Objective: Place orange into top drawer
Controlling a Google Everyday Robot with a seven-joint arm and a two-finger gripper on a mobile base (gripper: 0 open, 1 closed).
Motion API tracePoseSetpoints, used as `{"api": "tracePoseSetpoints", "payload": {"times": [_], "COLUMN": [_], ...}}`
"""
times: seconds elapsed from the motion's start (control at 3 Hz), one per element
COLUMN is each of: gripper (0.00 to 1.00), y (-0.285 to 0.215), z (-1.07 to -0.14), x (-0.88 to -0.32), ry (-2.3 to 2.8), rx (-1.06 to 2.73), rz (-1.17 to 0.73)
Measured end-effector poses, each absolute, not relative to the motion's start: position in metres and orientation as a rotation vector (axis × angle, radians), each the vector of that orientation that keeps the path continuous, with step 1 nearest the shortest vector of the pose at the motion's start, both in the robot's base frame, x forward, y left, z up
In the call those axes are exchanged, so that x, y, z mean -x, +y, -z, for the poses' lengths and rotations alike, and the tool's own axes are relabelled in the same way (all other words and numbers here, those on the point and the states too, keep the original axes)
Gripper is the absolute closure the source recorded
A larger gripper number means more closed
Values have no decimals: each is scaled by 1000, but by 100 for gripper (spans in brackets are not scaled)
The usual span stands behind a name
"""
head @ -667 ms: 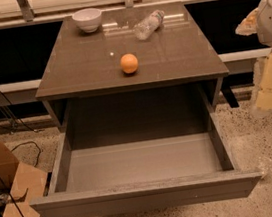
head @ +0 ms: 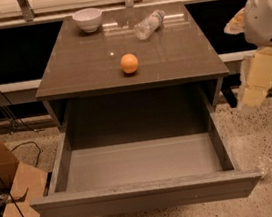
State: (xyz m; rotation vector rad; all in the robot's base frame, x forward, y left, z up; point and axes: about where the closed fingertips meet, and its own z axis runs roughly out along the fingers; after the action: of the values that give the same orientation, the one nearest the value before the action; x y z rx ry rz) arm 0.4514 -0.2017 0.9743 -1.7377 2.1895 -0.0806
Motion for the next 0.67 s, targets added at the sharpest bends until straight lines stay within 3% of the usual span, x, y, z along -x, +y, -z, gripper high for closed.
{"api": "tracePoseSetpoints", "payload": {"times": [0.67], "gripper": [0], "y": [-163], "z": [-955], "x": [-510], "ry": [2131], "rx": [1723], "rz": [-51]}}
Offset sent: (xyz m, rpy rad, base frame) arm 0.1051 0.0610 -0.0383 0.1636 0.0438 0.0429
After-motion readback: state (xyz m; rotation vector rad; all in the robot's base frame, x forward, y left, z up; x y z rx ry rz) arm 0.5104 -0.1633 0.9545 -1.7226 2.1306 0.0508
